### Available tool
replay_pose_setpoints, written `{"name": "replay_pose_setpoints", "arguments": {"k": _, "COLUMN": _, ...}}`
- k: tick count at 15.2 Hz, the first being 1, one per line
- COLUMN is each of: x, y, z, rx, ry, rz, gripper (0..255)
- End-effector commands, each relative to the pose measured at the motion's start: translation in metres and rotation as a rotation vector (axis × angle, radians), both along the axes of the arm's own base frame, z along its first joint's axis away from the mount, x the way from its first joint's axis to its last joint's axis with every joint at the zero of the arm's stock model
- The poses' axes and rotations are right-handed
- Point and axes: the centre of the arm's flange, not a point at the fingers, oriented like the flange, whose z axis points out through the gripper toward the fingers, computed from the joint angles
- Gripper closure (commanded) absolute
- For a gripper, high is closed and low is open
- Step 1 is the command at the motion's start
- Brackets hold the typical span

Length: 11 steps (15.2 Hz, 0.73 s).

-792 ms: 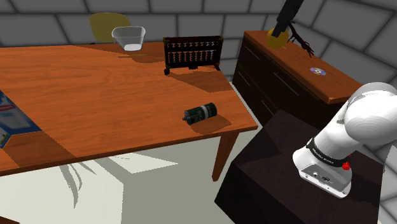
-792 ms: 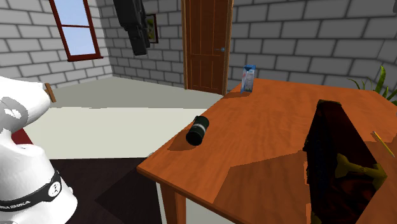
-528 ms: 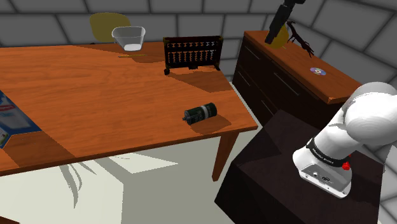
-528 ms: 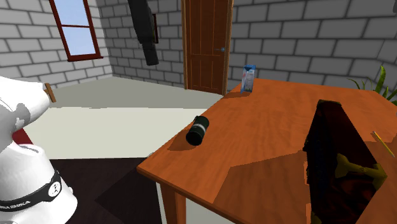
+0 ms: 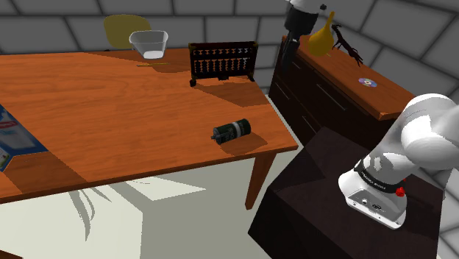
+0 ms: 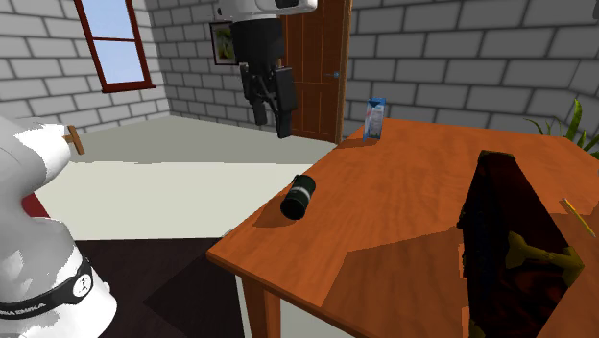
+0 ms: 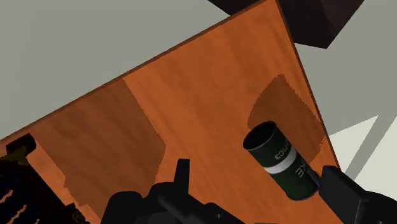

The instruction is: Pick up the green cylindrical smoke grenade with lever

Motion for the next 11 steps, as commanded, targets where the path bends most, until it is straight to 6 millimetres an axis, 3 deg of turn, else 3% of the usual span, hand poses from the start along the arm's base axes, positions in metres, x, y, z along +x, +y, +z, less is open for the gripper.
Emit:
{"name": "replay_pose_setpoints", "arguments": {"k": 1, "x": 0.009, "y": 0.019, "z": -0.019, "rx": -0.013, "ry": -0.007, "rz": 0.072, "gripper": 0}}
{"name": "replay_pose_setpoints", "arguments": {"k": 11, "x": 0.043, "y": 0.106, "z": -0.116, "rx": -0.079, "ry": -0.028, "rz": 0.418, "gripper": 0}}
